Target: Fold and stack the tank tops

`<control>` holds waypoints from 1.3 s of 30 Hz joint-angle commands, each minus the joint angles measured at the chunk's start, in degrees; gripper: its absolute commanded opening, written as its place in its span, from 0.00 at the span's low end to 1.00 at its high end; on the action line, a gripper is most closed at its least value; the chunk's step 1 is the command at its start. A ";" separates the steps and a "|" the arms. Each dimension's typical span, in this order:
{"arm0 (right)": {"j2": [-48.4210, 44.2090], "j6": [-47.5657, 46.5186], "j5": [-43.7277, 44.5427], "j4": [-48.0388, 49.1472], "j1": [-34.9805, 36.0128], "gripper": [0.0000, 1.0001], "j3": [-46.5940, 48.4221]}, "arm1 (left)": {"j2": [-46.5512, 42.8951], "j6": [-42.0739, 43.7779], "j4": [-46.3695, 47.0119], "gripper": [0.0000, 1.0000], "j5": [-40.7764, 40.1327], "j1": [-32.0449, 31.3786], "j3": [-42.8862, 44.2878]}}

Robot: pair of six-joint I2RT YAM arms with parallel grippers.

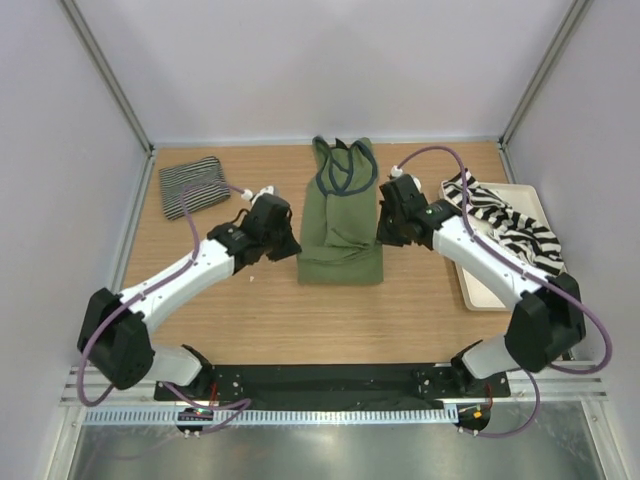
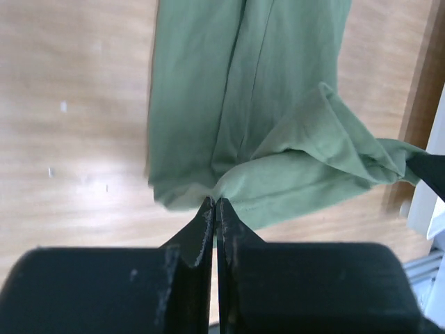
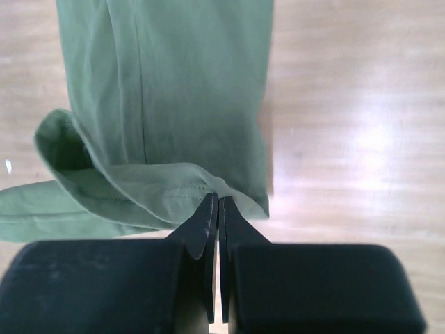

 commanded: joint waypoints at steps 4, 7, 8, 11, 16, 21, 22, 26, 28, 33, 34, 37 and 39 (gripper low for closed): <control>11.29 -6.18 -0.13 3.03 -4.88 0.01 12.73 | 10.95 8.80 3.21 0.00 1.12 6.37 11.06; 16.74 -6.70 -0.65 3.65 -7.17 0.01 18.87 | 16.57 8.89 5.23 0.00 3.13 9.62 14.92; 18.32 -6.79 -0.74 3.65 -7.70 0.01 20.20 | 17.98 8.97 5.07 0.00 3.57 10.24 16.25; 24.73 -7.58 -1.00 3.12 -9.11 0.01 25.29 | 25.08 9.41 5.15 0.00 5.07 11.56 21.26; 29.58 -7.94 -1.01 1.46 -10.26 0.01 31.37 | 30.29 10.55 4.89 0.00 4.90 11.74 28.64; 31.70 -7.76 -1.09 0.84 -10.70 0.01 34.89 | 33.10 10.73 2.70 0.00 3.49 11.91 33.84; 32.22 -7.76 -1.27 0.84 -10.87 0.01 35.15 | 33.89 10.82 2.17 0.00 3.40 12.00 34.97; 33.89 -7.76 -1.35 0.93 -11.31 0.01 36.90 | 35.74 10.82 1.64 0.00 3.40 12.35 37.00; 34.59 -7.50 -1.27 0.93 -11.93 0.01 37.96 | 36.70 10.73 1.46 0.00 3.49 12.70 38.23; 38.98 -6.97 -2.15 3.64 -13.07 0.01 40.33 | 41.89 10.56 0.76 0.00 3.75 13.67 42.71; 39.95 -6.88 -1.80 3.74 -13.42 0.03 41.99 | 42.68 10.56 0.85 0.00 4.02 13.93 43.50; 43.47 -6.01 1.10 3.30 -14.12 0.43 44.56 | 47.33 11.26 1.11 0.44 5.68 15.16 47.19; 41.55 -5.92 1.63 5.31 -14.30 0.55 41.68 | 47.35 11.17 0.67 0.59 6.56 15.95 47.47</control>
